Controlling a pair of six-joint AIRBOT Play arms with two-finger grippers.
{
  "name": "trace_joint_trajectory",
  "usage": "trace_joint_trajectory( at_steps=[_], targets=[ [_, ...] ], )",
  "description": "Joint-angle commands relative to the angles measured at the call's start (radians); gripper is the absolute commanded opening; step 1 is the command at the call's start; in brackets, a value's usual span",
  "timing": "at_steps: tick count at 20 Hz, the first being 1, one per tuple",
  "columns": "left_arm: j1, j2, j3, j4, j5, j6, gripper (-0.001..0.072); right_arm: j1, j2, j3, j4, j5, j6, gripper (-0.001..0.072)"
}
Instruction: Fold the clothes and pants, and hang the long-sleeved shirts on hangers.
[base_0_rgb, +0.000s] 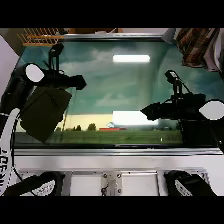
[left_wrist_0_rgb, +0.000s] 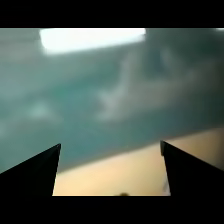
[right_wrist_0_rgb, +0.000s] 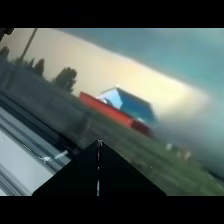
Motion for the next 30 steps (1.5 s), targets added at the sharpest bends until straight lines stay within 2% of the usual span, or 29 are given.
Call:
trace_joint_trajectory(
  at_steps=[1,3,9,13,17,18,19,20,21,24,25,26,28,30],
  targets=[
    [0.084,-0.024,0.045,0.375,0.009,-0.108,0.0699,0.001,0.0,0.001,0.0,0.0,0.0,0.0036],
    [0.154,-0.079,0.044,0.471,-0.007,-0.134,0.07,0.001,0.0,0.001,0.0,0.0,0.0,0.0036],
    [0.323,-0.32,0.045,0.476,0.021,-0.132,0.07,0.001,0.0,0.001,0.0,0.0,0.0,0.0036],
    [0.346,-0.439,0.045,0.48,0.024,-0.112,0.07,0.001,0.0,0.001,0.0,0.0,0.0,0.0036],
    [0.346,-0.477,0.045,0.479,0.031,-0.106,0.0698,0.001,0.0,0.001,0.0,0.0,0.0,0.0036],
    [0.346,-0.476,0.045,0.479,0.029,-0.106,0.0575,0.001,0.0,0.001,0.0,0.0,0.0,0.0036],
    [0.346,-0.476,0.047,0.479,0.023,-0.106,0.0335,0.001,0.0,0.001,0.0,0.0,0.0,0.0036],
    [0.346,-0.476,0.055,0.476,0.006,-0.106,0.0125,0.001,0.0,0.001,0.0,0.0,0.0,0.0036],
    [0.344,-0.476,0.075,0.47,-0.02,-0.106,0.0022,0.001,0.0,0.001,0.01,0.0,0.001,0.0036],
    [0.293,-0.449,0.196,0.468,-0.086,-0.105,0.0022,0.001,0.0,0.002,0.083,0.014,-0.014,0.0036],
    [0.257,-0.419,0.237,0.467,-0.08,-0.105,0.0022,-0.005,0.001,0.011,0.077,0.003,-0.078,0.0035],
    [0.209,-0.38,0.28,0.467,-0.068,-0.09,0.0022,-0.018,0.001,0.033,0.057,0.003,-0.098,0.0034],
    [0.092,-0.296,0.355,0.443,-0.069,-0.044,0.0021,-0.057,0.002,0.106,-0.055,0.0,-0.082,0.0034],
    [-0.032,-0.219,0.381,0.32,-0.065,0.041,0.0021,-0.09,0.016,0.172,-0.232,-0.034,0.014,0.0034]
  ],
)
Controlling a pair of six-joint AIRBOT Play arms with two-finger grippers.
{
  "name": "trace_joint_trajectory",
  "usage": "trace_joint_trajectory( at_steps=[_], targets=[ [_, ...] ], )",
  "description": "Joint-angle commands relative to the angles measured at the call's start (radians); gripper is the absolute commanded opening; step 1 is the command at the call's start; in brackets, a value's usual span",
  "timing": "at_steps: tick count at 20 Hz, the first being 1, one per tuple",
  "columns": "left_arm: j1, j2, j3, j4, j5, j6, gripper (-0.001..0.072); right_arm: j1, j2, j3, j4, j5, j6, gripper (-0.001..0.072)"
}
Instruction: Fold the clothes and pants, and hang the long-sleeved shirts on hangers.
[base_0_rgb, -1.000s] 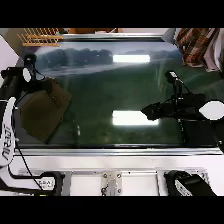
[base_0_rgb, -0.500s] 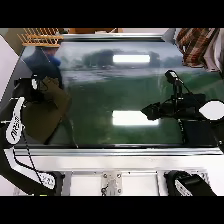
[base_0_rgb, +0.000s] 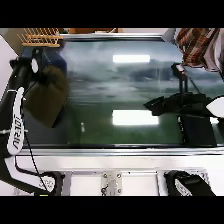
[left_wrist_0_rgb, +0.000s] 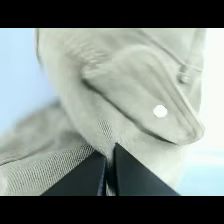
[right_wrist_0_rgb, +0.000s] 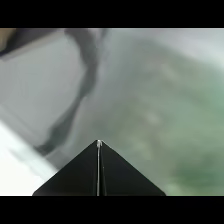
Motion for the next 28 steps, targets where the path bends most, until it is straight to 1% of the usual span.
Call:
trace_joint_trajectory(
  at_steps=[1,2,3,4,7,10,11,12,13,14,15,17,18,19,22,24,26,28],
  targets=[
    [-0.202,0.122,0.066,-0.191,-0.002,0.14,0.0022,-0.055,0.024,0.097,-0.266,-0.052,0.133,0.0034],
    [-0.266,0.139,0.066,-0.267,-0.012,0.202,0.0022,-0.071,0.041,0.106,-0.319,-0.079,0.191,0.0034],
    [-0.332,0.146,0.066,-0.322,-0.03,0.253,0.0022,-0.087,0.058,0.106,-0.335,-0.103,0.228,0.0034],
    [-0.394,0.145,0.065,-0.335,-0.046,0.282,0.0022,-0.1,0.073,0.106,-0.335,-0.116,0.243,0.0034],
    [-0.54,0.13,0.007,-0.322,-0.007,0.311,0.0022,-0.11,0.102,0.106,-0.335,-0.116,0.243,0.0035],
    [-0.618,0.063,-0.057,-0.33,0.048,0.31,0.0025,-0.109,0.108,0.106,-0.334,-0.112,0.243,0.0035],
    [-0.634,0.033,-0.067,-0.332,0.057,0.299,0.0286,-0.109,0.108,0.106,-0.334,-0.113,0.243,0.0035],
    [-0.642,0.0,-0.06,-0.323,0.056,0.255,0.0681,-0.109,0.107,0.106,-0.335,-0.112,0.243,0.0035],
    [-0.634,-0.026,-0.038,-0.32,0.039,0.184,0.0658,-0.109,0.108,0.106,-0.335,-0.112,0.243,0.0035],
    [-0.612,-0.034,-0.021,-0.321,0.023,0.127,0.0661,-0.109,0.109,0.106,-0.335,-0.112,0.243,0.0035],
    [-0.571,-0.025,-0.013,-0.323,0.013,0.066,0.0661,-0.109,0.109,0.106,-0.334,-0.112,0.243,0.0035],
    [-0.456,0.043,-0.077,-0.336,0.032,-0.043,0.0661,-0.109,0.109,0.106,-0.334,-0.111,0.243,0.0035],
    [-0.393,0.087,-0.142,-0.352,0.043,-0.079,0.0661,-0.109,0.111,0.106,-0.334,-0.11,0.243,0.0035],
    [-0.323,0.135,-0.23,-0.383,0.047,-0.092,0.0661,-0.109,0.112,0.106,-0.328,-0.104,0.243,0.0035],
    [-0.125,0.243,-0.527,-0.492,0.054,-0.093,0.0661,-0.109,0.111,0.106,-0.299,-0.093,0.243,0.0035],
    [-0.013,0.27,-0.705,-0.597,0.072,-0.079,0.0661,-0.109,0.111,0.106,-0.274,-0.093,0.243,0.0035],
    [0.069,0.264,-0.834,-0.737,0.108,-0.006,0.0661,-0.109,0.111,0.106,-0.252,-0.093,0.243,0.0035],
    [0.111,0.235,-0.915,-0.882,0.138,0.081,0.066,-0.109,0.111,0.106,-0.237,-0.093,0.243,0.0035]
  ],
)
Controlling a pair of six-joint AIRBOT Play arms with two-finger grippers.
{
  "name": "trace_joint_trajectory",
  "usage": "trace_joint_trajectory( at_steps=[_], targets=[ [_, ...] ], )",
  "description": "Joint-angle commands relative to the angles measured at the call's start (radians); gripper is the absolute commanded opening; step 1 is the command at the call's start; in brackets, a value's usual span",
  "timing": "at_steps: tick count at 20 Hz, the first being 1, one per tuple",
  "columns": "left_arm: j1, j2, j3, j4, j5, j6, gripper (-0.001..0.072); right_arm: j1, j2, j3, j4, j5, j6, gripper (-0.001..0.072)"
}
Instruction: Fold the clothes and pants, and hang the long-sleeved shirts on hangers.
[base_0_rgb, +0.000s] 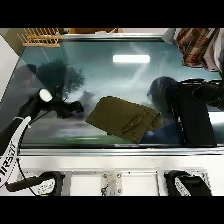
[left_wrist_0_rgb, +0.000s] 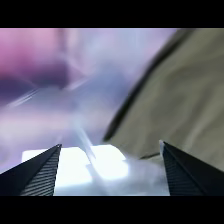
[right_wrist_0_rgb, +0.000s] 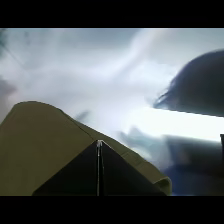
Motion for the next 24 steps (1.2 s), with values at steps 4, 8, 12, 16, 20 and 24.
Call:
trace_joint_trajectory(
  at_steps=[4,8,12,16,20,24],
  targets=[
    [0.081,-0.087,-0.177,-0.342,0.053,0.172,0.066,0.0,0.0,0.0,0.067,0.001,0.0,0.0035],
    [0.007,-0.149,-0.098,-0.339,0.079,0.174,0.066,0.0,0.001,0.0,0.075,0.003,0.001,0.0035],
    [-0.062,-0.19,-0.038,-0.34,0.098,0.164,0.066,0.0,0.001,0.0,0.081,0.026,0.0,0.0035],
    [-0.098,-0.195,0.008,-0.34,0.092,0.167,0.01,0.0,0.001,0.0,0.08,0.05,0.0,0.0035],
    [-0.097,-0.126,0.015,-0.331,0.068,0.187,0.0022,0.0,0.013,-0.004,-0.009,0.128,0.073,0.0034],
    [-0.118,0.048,-0.137,-0.259,0.085,0.186,0.0022,0.0,0.066,-0.114,-0.242,0.256,0.309,0.0034]
  ],
)
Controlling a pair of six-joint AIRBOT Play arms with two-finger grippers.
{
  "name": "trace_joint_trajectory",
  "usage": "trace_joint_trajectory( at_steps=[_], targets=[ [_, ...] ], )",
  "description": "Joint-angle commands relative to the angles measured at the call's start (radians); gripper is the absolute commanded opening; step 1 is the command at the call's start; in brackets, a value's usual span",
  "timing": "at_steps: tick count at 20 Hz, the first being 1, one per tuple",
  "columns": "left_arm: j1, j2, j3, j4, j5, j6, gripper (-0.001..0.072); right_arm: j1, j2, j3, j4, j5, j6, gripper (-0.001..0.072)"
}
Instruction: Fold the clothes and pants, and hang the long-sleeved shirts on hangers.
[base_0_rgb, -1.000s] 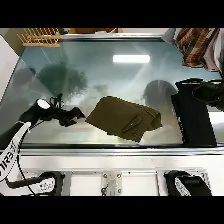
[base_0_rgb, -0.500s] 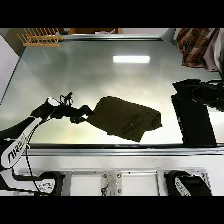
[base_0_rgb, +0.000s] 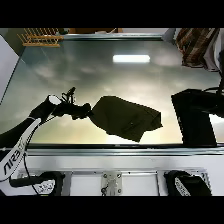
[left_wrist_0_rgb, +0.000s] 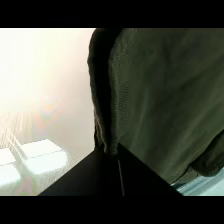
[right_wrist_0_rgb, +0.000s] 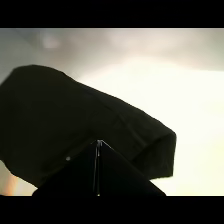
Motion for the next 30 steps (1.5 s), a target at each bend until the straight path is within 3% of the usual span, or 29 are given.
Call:
trace_joint_trajectory(
  at_steps=[1,4,5,7,8,12,14,15,27,30],
  targets=[
    [-0.031,0.136,-0.119,0.074,0.001,0.004,0.0022,0.0,0.048,-0.121,-0.172,0.101,0.225,0.0034],
    [-0.076,0.233,-0.217,0.083,0.004,0.004,0.0022,0.0,0.085,-0.343,-0.157,0.1,0.434,0.0045],
    [-0.092,0.259,-0.239,0.083,0.004,0.004,0.0022,0.0,0.089,-0.423,-0.144,0.095,0.489,0.0106],
    [-0.112,0.3,-0.264,0.084,0.004,0.004,0.0022,0.0,0.088,-0.558,-0.079,0.056,0.575,0.0609],
    [-0.112,0.314,-0.269,0.084,0.004,0.004,0.0022,0.0,0.088,-0.621,-0.016,0.01,0.589,0.0674],
    [-0.11,0.324,-0.269,0.083,0.002,0.004,0.0022,0.001,0.088,-0.802,0.227,-0.256,0.589,0.066],
    [-0.11,0.324,-0.268,0.083,0.003,0.004,0.0022,0.011,0.088,-0.853,0.294,-0.341,0.587,0.0503],
    [-0.11,0.324,-0.268,0.083,0.002,0.004,0.0022,0.034,0.088,-0.865,0.293,-0.37,0.587,0.0487],
    [-0.11,0.324,-0.268,0.082,0.0,0.004,0.0022,0.364,-0.161,-0.869,0.406,-0.753,0.61,0.0488],
    [-0.11,0.324,-0.268,0.082,0.0,0.004,0.0022,0.38,-0.175,-0.868,0.406,-0.789,0.61,0.0486]
  ],
)
